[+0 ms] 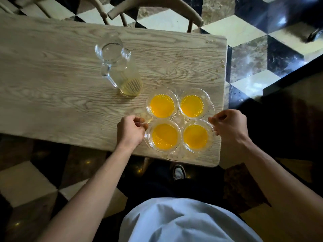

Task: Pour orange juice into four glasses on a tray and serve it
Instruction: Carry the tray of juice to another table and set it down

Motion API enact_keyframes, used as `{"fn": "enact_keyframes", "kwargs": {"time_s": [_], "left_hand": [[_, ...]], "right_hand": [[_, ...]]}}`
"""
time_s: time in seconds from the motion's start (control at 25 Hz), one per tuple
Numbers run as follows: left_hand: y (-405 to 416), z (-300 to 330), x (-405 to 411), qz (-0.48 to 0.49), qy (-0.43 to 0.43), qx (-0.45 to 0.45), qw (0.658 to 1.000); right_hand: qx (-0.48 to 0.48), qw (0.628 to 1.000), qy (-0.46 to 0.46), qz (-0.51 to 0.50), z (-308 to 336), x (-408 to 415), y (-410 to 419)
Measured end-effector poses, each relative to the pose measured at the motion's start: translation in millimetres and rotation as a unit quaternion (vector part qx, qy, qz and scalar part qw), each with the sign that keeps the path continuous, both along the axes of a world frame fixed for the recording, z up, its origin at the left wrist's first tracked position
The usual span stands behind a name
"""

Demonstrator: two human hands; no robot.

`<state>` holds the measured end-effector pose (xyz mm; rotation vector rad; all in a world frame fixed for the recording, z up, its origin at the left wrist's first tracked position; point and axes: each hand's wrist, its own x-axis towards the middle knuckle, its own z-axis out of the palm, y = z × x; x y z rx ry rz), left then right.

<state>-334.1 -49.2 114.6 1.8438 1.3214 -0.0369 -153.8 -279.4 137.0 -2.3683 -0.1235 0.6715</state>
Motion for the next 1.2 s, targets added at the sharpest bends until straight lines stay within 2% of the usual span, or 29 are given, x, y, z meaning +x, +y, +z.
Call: {"fn": "enact_keyframes", "kwargs": {"time_s": [0.32,0.4,0.64,1.12,1.2], "left_hand": [[-41,5,-94,0.178,-0.029,-0.007,0.984],[-47,8,-122,0.21,-0.013,0.0,0.978],[-59,23,-210,0.338,0.0,0.017,0.941],[-18,24,-381,0.484,-0.006,0.009,0.875],[-5,24,-403,0.486,-0.01,0.015,0.874]], "right_hand": [[-0.019,0.983,-0.024,0.181,10,-27,34],[-0.022,0.976,-0.019,0.214,11,-42,49],[-0.015,0.939,-0.011,0.344,15,-109,111],[-0.014,0.881,-0.029,0.471,7,-268,245],[-0.015,0.874,-0.036,0.485,7,-292,264]]}}
